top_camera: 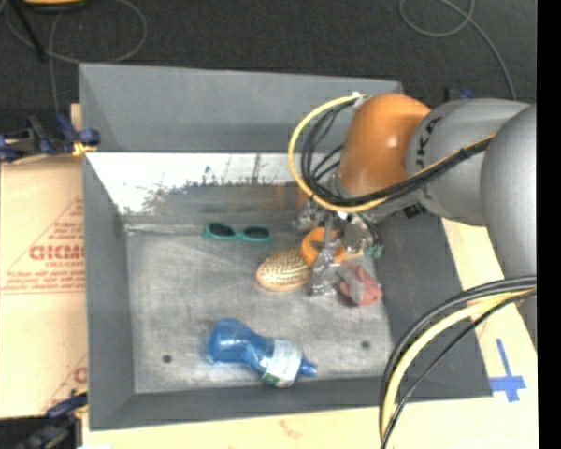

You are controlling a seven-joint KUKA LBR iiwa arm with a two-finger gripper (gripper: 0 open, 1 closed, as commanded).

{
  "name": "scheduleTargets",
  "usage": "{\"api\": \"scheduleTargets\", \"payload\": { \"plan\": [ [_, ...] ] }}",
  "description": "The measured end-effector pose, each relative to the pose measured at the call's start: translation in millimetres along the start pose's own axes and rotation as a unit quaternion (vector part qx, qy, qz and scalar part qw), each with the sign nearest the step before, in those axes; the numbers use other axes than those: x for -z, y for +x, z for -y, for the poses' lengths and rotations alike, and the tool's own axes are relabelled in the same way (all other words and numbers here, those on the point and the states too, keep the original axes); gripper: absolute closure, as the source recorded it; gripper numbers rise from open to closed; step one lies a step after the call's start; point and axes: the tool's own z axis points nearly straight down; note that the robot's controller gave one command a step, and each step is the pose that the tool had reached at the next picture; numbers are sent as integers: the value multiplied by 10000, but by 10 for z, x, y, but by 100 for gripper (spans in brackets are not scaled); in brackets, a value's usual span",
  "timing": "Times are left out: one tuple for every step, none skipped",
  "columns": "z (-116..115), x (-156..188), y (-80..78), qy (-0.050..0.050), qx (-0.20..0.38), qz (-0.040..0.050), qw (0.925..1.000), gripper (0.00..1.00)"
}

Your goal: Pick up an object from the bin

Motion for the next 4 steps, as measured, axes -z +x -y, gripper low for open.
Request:
{"api": "scheduleTargets", "payload": {
  "plan": [
    [34, 24, 26, -8, 300, 21, 9995, 0],
    [253, 37, 328, -50, -1054, 53, 9944, 0],
    [419, 47, 517, -3, -127, 63, 9999, 100],
    [419, 46, 517, -5, -130, 64, 9999, 100]
  ]
}}
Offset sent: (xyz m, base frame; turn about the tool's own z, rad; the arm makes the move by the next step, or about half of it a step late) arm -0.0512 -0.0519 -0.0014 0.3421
